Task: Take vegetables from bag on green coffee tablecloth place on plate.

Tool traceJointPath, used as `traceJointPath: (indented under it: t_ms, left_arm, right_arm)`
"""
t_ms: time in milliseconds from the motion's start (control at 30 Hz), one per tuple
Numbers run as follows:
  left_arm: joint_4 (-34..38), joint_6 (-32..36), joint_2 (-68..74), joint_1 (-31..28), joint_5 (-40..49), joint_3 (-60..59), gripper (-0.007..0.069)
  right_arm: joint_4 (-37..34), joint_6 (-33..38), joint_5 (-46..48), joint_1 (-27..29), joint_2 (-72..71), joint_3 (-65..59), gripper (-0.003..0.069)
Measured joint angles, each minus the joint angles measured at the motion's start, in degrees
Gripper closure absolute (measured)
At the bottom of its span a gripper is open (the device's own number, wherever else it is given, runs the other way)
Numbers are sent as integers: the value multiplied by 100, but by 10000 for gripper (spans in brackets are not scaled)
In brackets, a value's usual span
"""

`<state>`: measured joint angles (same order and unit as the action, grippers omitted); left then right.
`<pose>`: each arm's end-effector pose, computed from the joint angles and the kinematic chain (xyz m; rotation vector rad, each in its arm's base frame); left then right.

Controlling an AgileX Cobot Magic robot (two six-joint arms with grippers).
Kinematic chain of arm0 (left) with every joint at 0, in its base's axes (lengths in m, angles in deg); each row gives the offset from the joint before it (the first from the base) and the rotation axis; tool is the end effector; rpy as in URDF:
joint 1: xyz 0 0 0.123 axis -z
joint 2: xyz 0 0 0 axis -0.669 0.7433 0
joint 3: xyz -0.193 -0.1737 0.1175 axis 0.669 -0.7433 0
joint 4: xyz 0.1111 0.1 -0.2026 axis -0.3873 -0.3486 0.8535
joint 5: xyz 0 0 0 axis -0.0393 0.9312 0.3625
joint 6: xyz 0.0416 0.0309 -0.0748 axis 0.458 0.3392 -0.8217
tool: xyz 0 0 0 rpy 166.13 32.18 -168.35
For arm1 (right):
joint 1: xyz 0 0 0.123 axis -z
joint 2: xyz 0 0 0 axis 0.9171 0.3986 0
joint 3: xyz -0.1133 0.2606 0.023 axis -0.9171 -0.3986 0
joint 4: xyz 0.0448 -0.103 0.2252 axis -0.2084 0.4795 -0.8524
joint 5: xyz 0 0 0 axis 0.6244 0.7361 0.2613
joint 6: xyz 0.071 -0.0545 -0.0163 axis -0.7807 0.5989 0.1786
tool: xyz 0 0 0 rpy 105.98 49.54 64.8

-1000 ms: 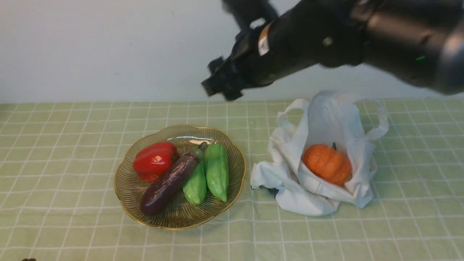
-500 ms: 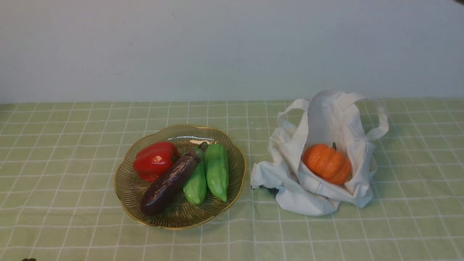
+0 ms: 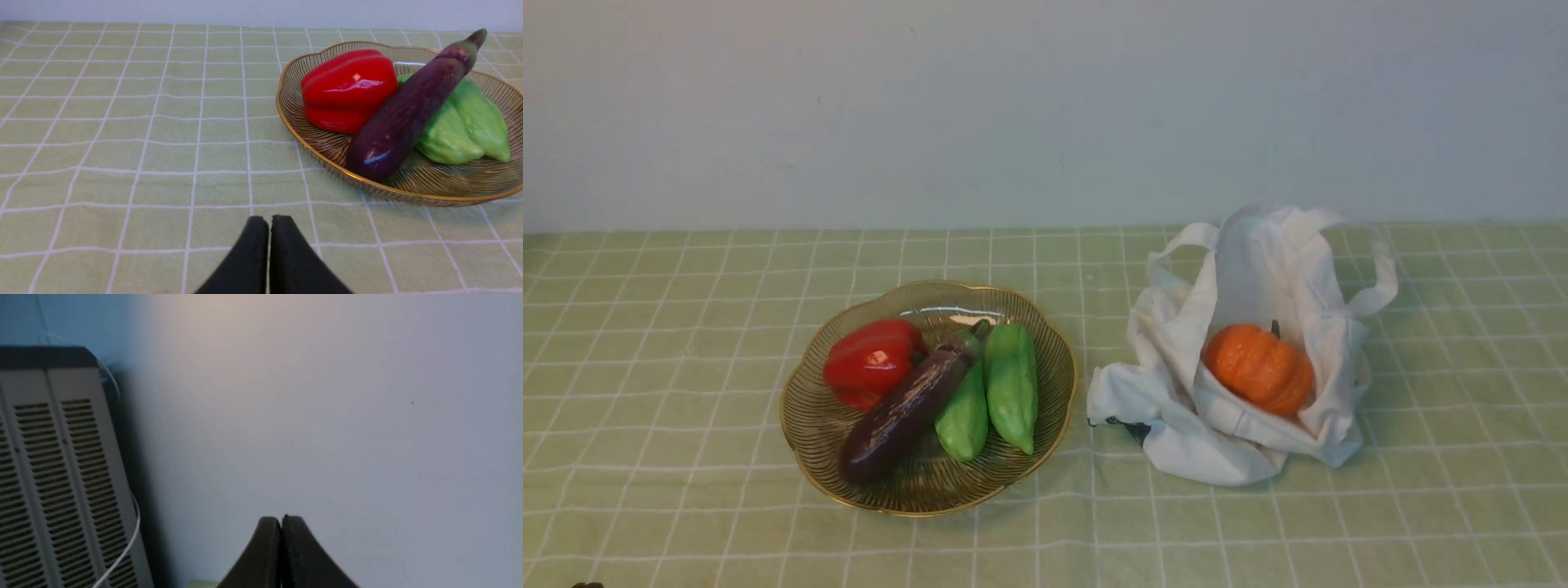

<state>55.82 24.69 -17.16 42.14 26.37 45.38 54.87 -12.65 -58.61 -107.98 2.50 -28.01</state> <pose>0.0524 -0.0070 0.1705 -0.0250 1.8778 -0.1315 0.0179 0.0033 0.3190 -0.2498 1.3206 0.7322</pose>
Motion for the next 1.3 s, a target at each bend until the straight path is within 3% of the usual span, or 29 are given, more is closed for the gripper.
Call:
traceJointPath:
  t_ms: [467, 567, 700, 800, 1067, 1300]
  left_arm:
    - [5, 0, 0, 0, 0, 0, 629]
    - [5, 0, 0, 0, 0, 0, 629]
    - [5, 0, 0, 0, 0, 0, 629]
    - [5, 0, 0, 0, 0, 0, 629]
    - [5, 0, 0, 0, 0, 0, 629]
    - [5, 0, 0, 0, 0, 0, 629]
  right_arm:
    - [-35, -19, -258, 0, -13, -146, 673]
    - [-740, 737, -311, 0, -13, -174, 673]
    - [-2156, 2551, -322, 0, -13, -173, 673]
    - [-2728, 3267, -322, 0, -13, -173, 673]
    - [-3164, 3790, -12, 52, -13, -233, 673]
    - [-3005, 3834, 53, 1608, -13, -1065, 673]
